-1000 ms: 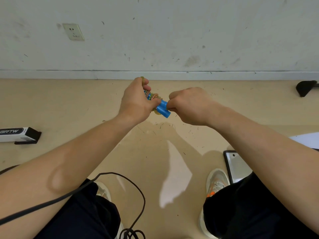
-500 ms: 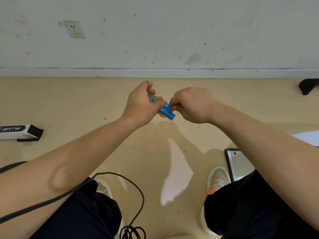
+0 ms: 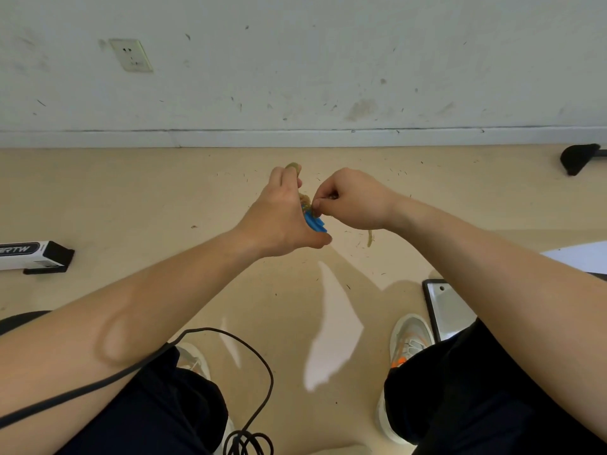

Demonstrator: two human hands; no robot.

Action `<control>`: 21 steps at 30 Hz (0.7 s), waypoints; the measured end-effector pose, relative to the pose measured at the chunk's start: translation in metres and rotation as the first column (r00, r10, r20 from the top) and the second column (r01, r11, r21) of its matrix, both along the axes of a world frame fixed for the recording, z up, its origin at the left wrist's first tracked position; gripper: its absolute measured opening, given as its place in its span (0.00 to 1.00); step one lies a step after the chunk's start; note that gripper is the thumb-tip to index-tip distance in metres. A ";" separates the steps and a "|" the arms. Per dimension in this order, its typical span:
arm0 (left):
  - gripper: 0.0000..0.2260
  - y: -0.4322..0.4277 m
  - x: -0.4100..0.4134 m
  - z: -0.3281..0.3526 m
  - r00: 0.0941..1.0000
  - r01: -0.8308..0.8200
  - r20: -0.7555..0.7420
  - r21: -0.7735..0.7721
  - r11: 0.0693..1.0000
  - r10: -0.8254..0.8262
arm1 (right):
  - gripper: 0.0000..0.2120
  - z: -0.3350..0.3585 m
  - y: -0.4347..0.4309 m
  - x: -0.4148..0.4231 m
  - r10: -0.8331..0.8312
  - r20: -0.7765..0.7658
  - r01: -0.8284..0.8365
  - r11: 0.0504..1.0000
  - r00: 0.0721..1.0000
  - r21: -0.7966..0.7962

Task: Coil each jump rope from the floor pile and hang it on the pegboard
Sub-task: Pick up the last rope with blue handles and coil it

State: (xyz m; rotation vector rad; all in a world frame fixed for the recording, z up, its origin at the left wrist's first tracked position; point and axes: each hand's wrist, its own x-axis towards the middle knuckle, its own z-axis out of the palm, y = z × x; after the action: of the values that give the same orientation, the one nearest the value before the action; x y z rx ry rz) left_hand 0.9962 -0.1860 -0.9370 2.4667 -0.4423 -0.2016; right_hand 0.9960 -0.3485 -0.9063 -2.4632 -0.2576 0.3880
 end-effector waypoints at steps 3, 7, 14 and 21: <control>0.45 0.003 0.002 0.000 0.999 -0.009 0.034 0.033 0.999 0.008 | 0.11 0.002 -0.001 -0.001 -0.041 -0.036 0.044 0.996 0.999 0.080; 0.42 0.004 0.000 -0.001 0.997 -0.024 0.079 0.000 1.000 0.024 | 0.10 0.004 -0.005 0.000 -0.064 -0.041 0.069 0.988 0.997 0.136; 0.29 0.000 -0.009 -0.007 0.993 0.106 -0.043 -0.053 0.993 -0.108 | 0.08 0.005 -0.009 0.000 0.108 0.118 -0.093 0.988 0.987 -0.122; 0.38 -0.003 -0.016 0.001 0.942 0.289 -0.148 -0.094 0.953 -0.300 | 0.05 0.020 -0.034 0.004 0.028 -0.219 0.047 0.943 0.975 0.331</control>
State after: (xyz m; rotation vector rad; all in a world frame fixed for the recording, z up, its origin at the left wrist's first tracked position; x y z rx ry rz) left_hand 0.9802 -0.1894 -0.9359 2.2838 -0.7348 -0.4966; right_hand 1.0002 -0.3829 -0.8863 -2.0671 -0.1986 0.5609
